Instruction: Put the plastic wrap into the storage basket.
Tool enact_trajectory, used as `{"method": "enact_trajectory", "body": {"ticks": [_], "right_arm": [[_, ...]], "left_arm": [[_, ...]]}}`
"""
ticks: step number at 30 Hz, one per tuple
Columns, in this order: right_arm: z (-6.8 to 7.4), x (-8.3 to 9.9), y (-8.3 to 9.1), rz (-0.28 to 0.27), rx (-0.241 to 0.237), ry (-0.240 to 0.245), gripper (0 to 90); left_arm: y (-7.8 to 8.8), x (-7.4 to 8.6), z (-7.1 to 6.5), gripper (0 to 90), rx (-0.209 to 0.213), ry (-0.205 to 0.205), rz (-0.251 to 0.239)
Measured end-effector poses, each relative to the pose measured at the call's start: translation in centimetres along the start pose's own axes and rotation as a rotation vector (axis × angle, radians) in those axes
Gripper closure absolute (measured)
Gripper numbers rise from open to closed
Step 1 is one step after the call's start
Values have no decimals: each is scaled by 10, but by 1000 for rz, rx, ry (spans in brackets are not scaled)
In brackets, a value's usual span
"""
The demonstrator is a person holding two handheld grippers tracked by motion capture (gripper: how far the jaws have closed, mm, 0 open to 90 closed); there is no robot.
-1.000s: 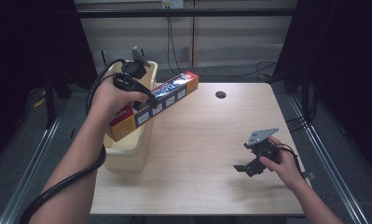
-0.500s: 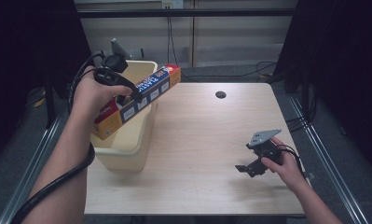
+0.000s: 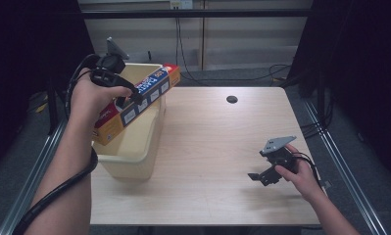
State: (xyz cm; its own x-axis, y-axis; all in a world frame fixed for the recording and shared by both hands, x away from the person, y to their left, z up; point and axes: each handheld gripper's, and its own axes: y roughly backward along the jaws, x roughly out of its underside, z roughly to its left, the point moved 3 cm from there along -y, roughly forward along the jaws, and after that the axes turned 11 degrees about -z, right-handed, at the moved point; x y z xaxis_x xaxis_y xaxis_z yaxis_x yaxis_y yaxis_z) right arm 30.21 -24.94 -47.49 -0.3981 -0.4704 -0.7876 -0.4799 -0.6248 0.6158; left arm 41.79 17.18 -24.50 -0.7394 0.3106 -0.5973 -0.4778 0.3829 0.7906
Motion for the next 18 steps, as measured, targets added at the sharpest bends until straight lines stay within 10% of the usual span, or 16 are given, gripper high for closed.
{"method": "enact_trajectory", "body": {"ticks": [18], "right_arm": [[1, 0, 0, 6, 0, 6, 22]], "left_arm": [[18, -13, 1, 418, -41, 11, -32]]}}
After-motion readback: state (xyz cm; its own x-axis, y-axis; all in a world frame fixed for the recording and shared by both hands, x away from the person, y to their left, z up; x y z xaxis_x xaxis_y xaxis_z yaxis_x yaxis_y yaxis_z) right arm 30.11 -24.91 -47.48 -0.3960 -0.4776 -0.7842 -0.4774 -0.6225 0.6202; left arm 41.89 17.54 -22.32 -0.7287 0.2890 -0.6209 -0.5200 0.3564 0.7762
